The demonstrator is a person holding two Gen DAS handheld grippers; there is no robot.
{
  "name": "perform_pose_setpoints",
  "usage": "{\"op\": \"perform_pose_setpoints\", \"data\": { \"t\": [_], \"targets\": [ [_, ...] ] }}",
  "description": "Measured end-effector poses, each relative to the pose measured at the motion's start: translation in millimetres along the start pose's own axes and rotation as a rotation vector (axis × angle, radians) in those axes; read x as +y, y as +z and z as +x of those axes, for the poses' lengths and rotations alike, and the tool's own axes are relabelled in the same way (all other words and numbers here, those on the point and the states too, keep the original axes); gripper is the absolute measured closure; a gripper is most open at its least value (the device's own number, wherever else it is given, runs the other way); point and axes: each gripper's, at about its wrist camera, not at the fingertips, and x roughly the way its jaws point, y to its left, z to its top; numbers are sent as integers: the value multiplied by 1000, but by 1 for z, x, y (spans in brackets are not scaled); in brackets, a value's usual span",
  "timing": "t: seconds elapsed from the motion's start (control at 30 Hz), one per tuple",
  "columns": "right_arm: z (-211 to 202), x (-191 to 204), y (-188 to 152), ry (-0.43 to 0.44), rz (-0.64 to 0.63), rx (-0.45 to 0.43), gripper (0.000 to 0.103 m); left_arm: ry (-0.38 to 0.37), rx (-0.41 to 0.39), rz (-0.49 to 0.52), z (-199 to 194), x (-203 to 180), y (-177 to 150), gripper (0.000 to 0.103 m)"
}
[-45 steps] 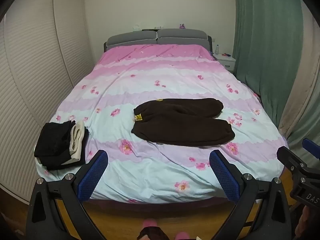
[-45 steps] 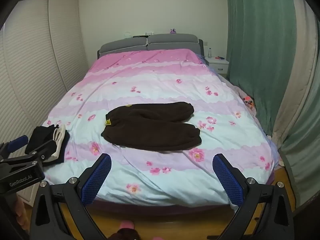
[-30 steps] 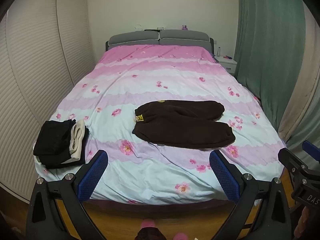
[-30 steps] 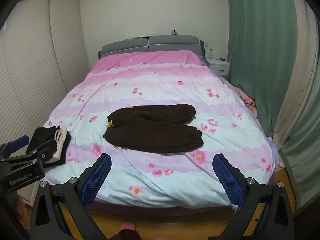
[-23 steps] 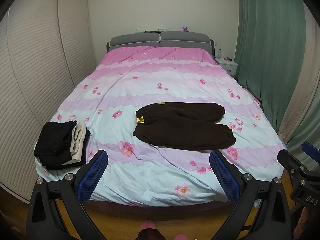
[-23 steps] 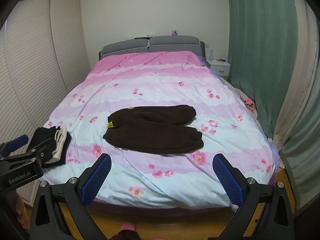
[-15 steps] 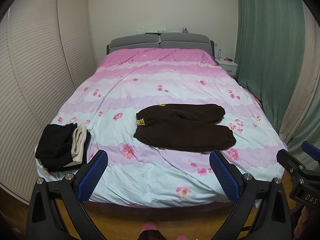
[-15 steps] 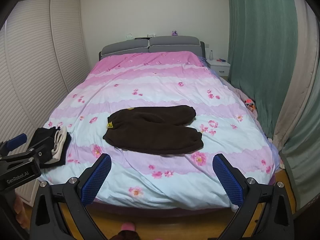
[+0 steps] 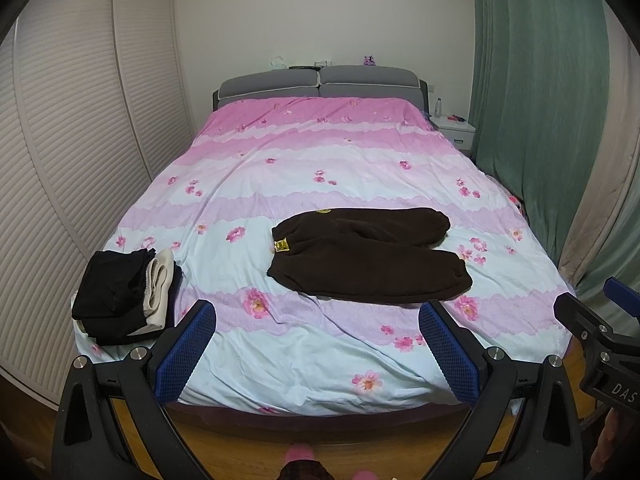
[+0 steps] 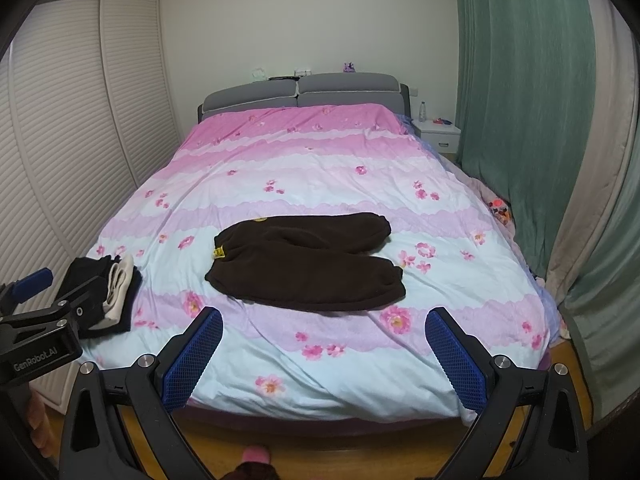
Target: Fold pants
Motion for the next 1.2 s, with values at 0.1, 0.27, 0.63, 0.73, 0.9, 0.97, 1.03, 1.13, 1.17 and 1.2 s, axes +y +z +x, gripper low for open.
{"op": "perform_pose_setpoints", "data": {
  "t": [0.1,0.27,0.63,0.73,0.9,0.97,1.03,1.13,1.17,1.2],
  "targets": [
    [0,-2,2,1,2,-3,0,1,-1,0,0,-1,-1,0],
    [-1,-4,4,1,2,-9,1,2,-4,2,0,-1,0,0],
    [-8,-5,0,3,0,-26,1,4,-6,4,-1,-3,0,0],
    [-9,-5,0,0,1,-28,0,3,-6,4,-1,-3,0,0],
    [-9,-6,0,1,1,-28,1,3,-5,5,-1,-3,0,0],
    [-9,-6,0,2,1,-28,0,5,-7,4,-1,-3,-1,0],
    [-10,-6,1,2,-2,-28,0,5,-7,5,-1,-3,-1,0],
    [-10,-5,1,4,-3,-28,1,5,-6,4,-1,-3,-1,0],
    [-10,-5,0,3,-3,-28,1,5,-7,4,-1,-3,-2,0],
    [-10,-5,0,4,-3,-28,1,5,-6,5,-2,-3,-2,0]
  ]
}}
